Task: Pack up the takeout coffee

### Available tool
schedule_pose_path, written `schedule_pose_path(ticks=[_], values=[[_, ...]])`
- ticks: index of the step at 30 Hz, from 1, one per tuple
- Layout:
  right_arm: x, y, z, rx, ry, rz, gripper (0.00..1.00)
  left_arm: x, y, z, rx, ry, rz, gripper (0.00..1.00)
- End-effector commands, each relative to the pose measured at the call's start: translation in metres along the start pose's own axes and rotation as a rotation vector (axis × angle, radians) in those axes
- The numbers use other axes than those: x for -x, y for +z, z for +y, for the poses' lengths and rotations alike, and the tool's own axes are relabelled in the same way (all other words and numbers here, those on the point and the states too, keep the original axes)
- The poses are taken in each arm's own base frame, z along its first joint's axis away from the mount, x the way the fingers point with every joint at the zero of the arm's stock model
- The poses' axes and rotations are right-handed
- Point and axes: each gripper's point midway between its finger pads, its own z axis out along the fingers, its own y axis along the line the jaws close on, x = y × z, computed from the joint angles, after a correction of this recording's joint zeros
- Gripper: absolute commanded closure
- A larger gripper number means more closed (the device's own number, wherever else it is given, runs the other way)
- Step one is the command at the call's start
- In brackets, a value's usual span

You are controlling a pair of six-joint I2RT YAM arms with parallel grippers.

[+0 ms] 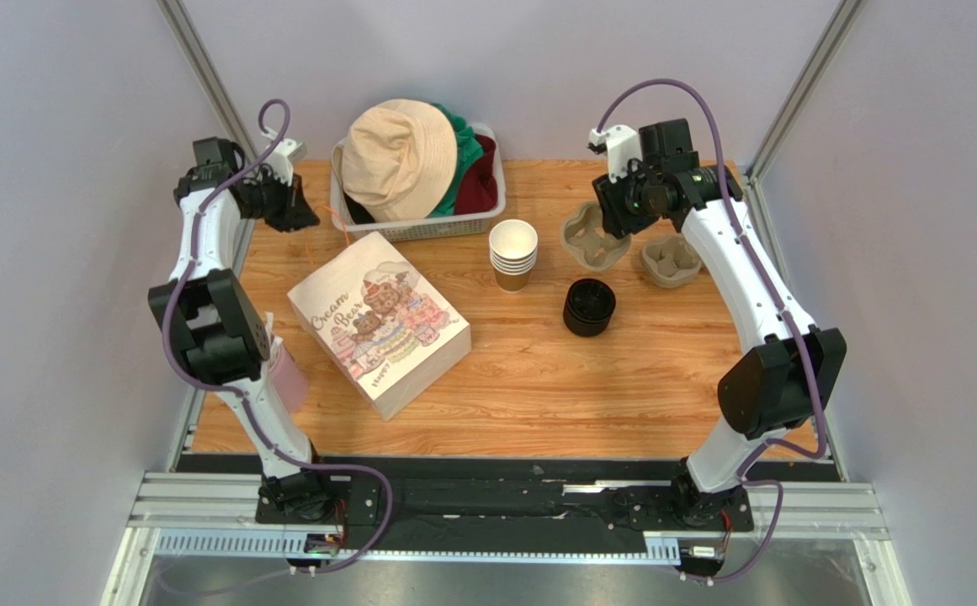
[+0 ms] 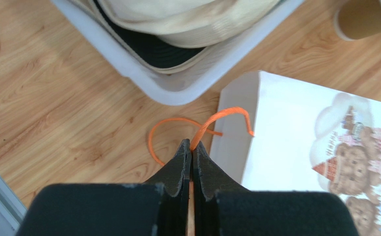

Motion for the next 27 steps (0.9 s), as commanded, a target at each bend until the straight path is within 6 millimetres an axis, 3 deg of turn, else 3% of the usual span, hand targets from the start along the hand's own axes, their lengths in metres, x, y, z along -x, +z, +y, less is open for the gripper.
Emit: schedule_pose_path(ticks=[1, 8, 10, 11, 17, 23, 27], values=[[0.012, -0.005, -0.003, -0.02, -0.016, -0.043, 0.68, 0.065, -0.046, -0.076, -0.03, 0.138, -0.127, 1.0], [0.013, -0.008, -0.003, -0.023, -0.018, -0.051, 0.68, 0.101, -0.061, -0.172, -0.075, 0.207, -0.173, 1.0], [0.014, -0.008, -0.004, -0.027, -0.023, -0.052, 0.68, 0.109, -0.071, -0.186, -0.05, 0.219, -0.19, 1.0], [0.015, -0.009, -0.004, -0.028, -0.025, -0.055, 0.68, 0.113, -0.069, -0.206, -0.086, 0.229, -0.194, 1.0], [0.014, -0.01, -0.007, -0.043, -0.031, -0.055, 0.68, 0.117, -0.087, -0.264, -0.133, 0.264, -0.221, 1.0], [0.013, -0.008, -0.007, -0.043, -0.028, -0.05, 0.68, 0.103, -0.096, -0.307, -0.149, 0.335, -0.214, 1.0], [0.013, -0.008, -0.007, -0.043, -0.027, -0.05, 0.68, 0.106, -0.102, -0.315, -0.098, 0.361, -0.227, 1.0]])
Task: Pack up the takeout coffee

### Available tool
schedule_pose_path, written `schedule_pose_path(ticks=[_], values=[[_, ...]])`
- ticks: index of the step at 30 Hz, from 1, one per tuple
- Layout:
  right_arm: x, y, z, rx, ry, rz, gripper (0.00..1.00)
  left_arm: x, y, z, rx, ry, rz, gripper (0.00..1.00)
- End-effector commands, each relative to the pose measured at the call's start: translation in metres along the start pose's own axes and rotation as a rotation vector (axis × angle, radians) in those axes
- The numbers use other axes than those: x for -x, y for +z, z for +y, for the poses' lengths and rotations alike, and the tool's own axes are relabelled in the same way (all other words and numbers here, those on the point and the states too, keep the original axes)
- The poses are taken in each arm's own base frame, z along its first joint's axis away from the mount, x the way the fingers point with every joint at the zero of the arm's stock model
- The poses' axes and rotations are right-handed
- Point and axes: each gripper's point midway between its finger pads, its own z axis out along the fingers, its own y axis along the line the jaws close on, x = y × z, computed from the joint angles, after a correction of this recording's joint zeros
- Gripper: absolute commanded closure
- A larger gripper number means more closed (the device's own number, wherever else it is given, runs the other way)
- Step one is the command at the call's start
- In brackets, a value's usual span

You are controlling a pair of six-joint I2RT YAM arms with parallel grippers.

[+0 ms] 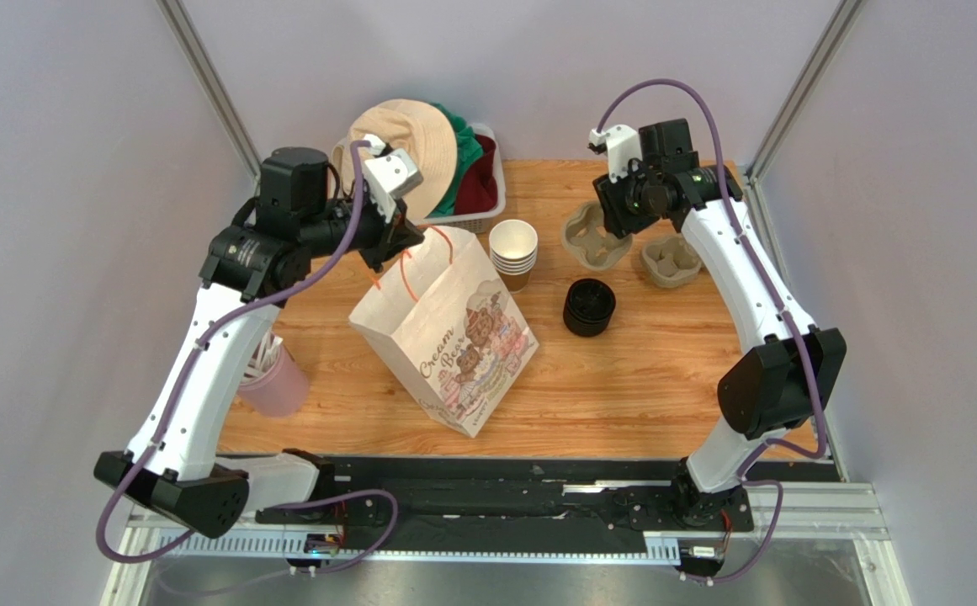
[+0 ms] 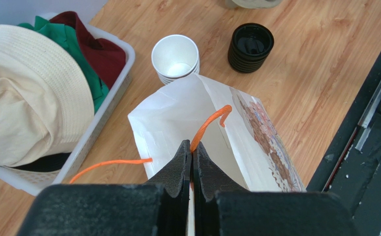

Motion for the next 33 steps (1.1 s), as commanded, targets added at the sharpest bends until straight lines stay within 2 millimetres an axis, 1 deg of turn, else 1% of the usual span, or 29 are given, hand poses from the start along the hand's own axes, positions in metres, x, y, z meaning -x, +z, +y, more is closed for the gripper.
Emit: schedule_pose_path(ticks=[1, 2, 3, 5, 6, 9, 17, 20, 26, 27, 29, 30, 32, 33], values=[[0.013, -0.008, -0.004, -0.028, -0.02, -0.054, 0.68, 0.012, -0.01, -0.005, 0.088, 0.017, -0.014, 1.0], [0.013, -0.008, -0.004, -0.028, -0.02, -0.054, 0.68, 0.015, -0.012, -0.004, 0.103, 0.026, -0.02, 1.0], [0.013, -0.008, -0.005, -0.03, -0.02, -0.054, 0.68, 0.017, -0.014, 0.002, 0.145, 0.034, -0.02, 1.0], [0.013, -0.008, -0.005, -0.03, -0.02, -0.054, 0.68, 0.02, -0.017, 0.007, 0.186, 0.047, -0.028, 1.0], [0.013, -0.008, -0.005, -0.03, -0.02, -0.054, 0.68, 0.022, -0.019, 0.012, 0.222, 0.05, -0.034, 1.0], [0.012, -0.007, -0.005, -0.03, -0.02, -0.05, 0.68, 0.028, -0.026, 0.018, 0.28, 0.065, -0.053, 1.0], [0.012, -0.006, -0.005, -0.028, -0.021, -0.049, 0.68, 0.052, -0.051, 0.025, 0.388, 0.141, -0.111, 1.0], [0.013, -0.006, -0.005, -0.029, -0.02, -0.051, 0.68, 0.056, -0.055, 0.026, 0.399, 0.156, -0.12, 1.0], [0.011, -0.005, -0.005, -0.029, -0.019, -0.046, 0.68, 0.043, -0.042, 0.019, 0.392, 0.195, -0.069, 1.0], [0.012, -0.005, -0.005, -0.029, -0.019, -0.047, 0.68, 0.042, -0.039, 0.014, 0.375, 0.206, -0.064, 1.0], [0.012, -0.004, -0.005, -0.029, -0.02, -0.046, 0.68, 0.04, -0.035, 0.01, 0.37, 0.219, -0.052, 1.0], [0.011, -0.004, -0.004, -0.029, -0.02, -0.044, 0.68, 0.039, -0.03, 0.003, 0.344, 0.232, -0.046, 1.0], [0.011, -0.003, -0.005, -0.028, -0.021, -0.043, 0.68, 0.032, -0.025, 0.005, 0.357, 0.239, -0.01, 1.0], [0.012, -0.004, -0.005, -0.031, -0.019, -0.047, 0.68, 0.03, -0.022, 0.003, 0.347, 0.246, -0.002, 1.0]])
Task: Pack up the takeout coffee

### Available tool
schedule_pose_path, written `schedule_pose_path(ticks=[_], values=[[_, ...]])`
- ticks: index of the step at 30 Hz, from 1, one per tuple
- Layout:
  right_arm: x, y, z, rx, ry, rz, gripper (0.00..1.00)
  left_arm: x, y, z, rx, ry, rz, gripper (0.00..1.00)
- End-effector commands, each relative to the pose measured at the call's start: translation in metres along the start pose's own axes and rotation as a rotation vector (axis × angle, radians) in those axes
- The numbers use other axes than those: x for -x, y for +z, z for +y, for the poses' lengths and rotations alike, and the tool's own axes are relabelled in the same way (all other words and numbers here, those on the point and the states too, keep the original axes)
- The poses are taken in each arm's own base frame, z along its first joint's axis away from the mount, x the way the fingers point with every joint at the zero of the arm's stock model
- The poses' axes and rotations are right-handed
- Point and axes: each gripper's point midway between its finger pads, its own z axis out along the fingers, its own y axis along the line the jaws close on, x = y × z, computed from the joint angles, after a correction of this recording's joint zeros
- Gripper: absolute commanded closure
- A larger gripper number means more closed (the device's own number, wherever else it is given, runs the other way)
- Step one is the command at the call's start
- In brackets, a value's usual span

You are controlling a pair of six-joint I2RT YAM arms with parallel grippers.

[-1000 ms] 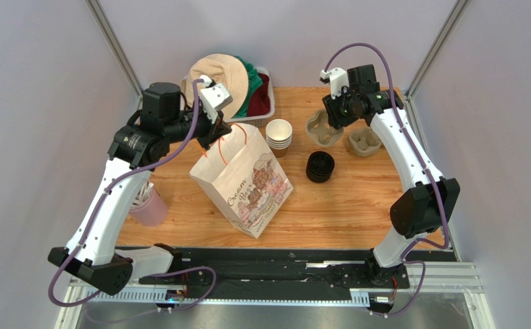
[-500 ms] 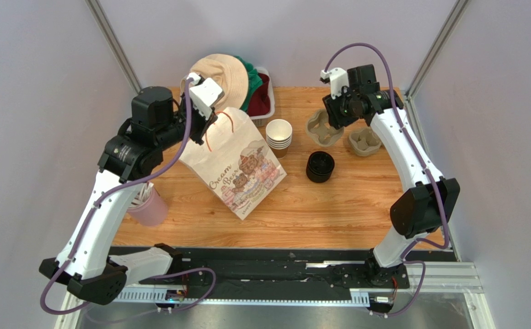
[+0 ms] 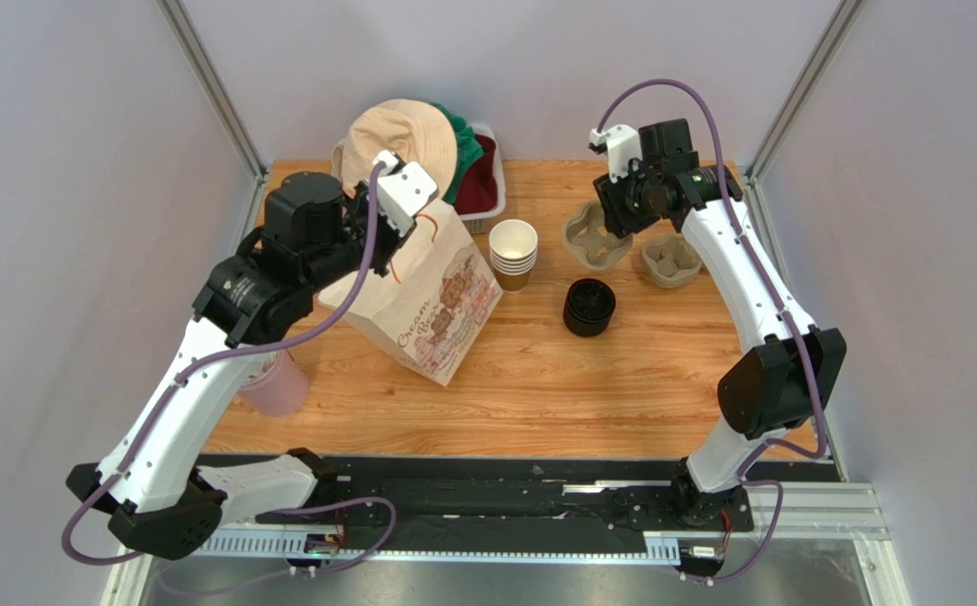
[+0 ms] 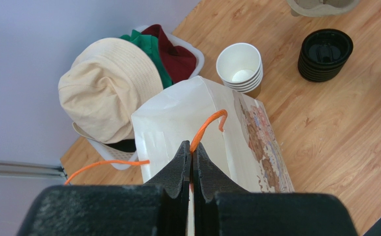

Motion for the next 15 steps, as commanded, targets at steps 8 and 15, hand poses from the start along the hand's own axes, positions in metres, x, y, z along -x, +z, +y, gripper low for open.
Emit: schedule_pose_path(ticks=[8, 15], values=[[0.012, -0.005, -0.004, -0.028, -0.022, -0.048, 0.68, -0.003, 0.015, -0.014, -0.035, 0.033, 0.032, 0.53], [0.015, -0.011, -0.007, -0.042, -0.024, -0.061, 0.68, 0.025, -0.007, -0.03, -0.14, 0.012, -0.089, 0.31]])
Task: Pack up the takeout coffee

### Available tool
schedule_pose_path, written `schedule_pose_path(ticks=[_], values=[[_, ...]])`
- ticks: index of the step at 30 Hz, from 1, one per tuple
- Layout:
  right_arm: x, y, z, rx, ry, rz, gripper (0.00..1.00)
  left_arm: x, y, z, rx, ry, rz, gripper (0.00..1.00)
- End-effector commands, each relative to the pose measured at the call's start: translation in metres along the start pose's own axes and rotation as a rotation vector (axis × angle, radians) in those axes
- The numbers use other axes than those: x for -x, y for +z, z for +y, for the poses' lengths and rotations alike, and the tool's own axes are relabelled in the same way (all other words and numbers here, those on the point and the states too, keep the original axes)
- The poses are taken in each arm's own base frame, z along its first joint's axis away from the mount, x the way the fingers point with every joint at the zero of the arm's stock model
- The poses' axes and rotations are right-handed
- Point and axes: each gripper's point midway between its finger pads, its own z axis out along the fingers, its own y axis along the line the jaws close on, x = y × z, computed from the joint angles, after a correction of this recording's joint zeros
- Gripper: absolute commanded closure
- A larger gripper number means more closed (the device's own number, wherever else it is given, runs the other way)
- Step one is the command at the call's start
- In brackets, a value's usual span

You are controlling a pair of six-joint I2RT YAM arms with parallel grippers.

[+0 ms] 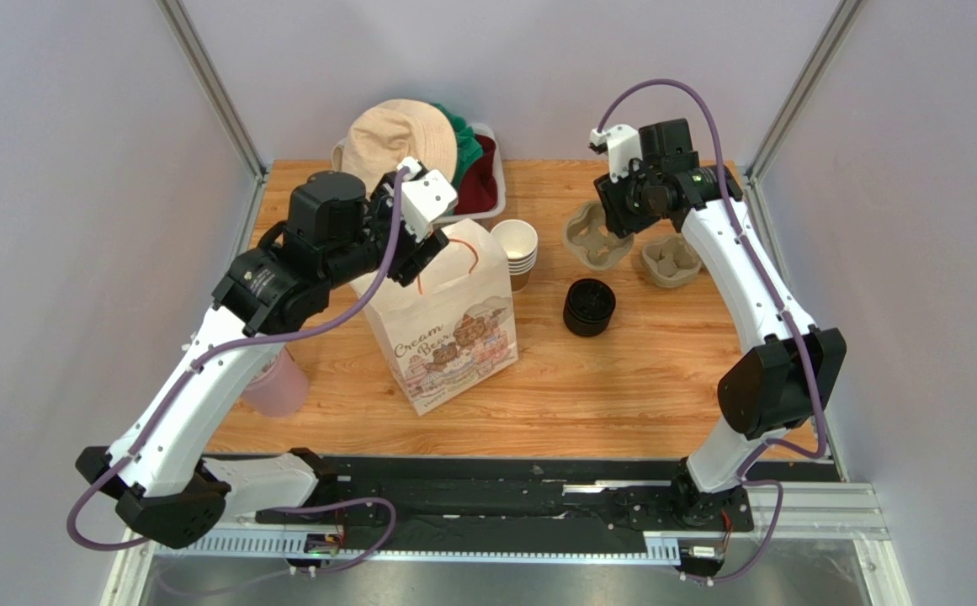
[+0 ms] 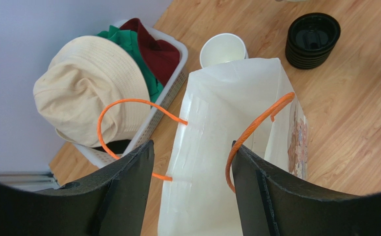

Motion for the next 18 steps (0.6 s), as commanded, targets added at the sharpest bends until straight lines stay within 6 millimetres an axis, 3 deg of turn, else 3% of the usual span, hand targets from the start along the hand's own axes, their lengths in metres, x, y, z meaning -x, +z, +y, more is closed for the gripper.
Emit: schedule_pose_path(ticks=[1, 6, 7, 9, 11, 15, 16, 18], values=[[0.016, -0.012, -0.005, -0.032, -0.025, -0.066, 0.68, 0.036, -0.029, -0.021, -0.129, -0.013, -0.149, 0.29], [0.019, -0.017, -0.006, -0.039, -0.027, -0.079, 0.68, 0.047, -0.047, -0.041, -0.243, -0.016, -0.206, 0.2], [0.021, -0.02, -0.006, -0.04, -0.026, -0.087, 0.68, 0.048, -0.051, -0.046, -0.271, -0.011, -0.216, 0.11], [0.025, -0.026, -0.004, -0.034, -0.022, -0.102, 0.68, 0.054, -0.061, -0.052, -0.306, 0.011, -0.245, 0.03], [0.034, -0.036, -0.002, -0.029, -0.016, -0.127, 0.68, 0.056, -0.067, -0.052, -0.311, 0.011, -0.251, 0.03], [0.049, -0.062, 0.007, -0.011, -0.026, -0.15, 0.68, 0.055, -0.062, -0.007, -0.069, 0.028, -0.215, 0.02], [0.054, -0.069, 0.01, -0.02, -0.042, -0.154, 0.68, 0.054, -0.061, 0.014, 0.047, 0.03, -0.2, 0.02], [0.062, -0.086, 0.026, -0.038, -0.111, -0.165, 0.68, 0.047, -0.053, 0.027, 0.106, 0.049, -0.163, 0.02]])
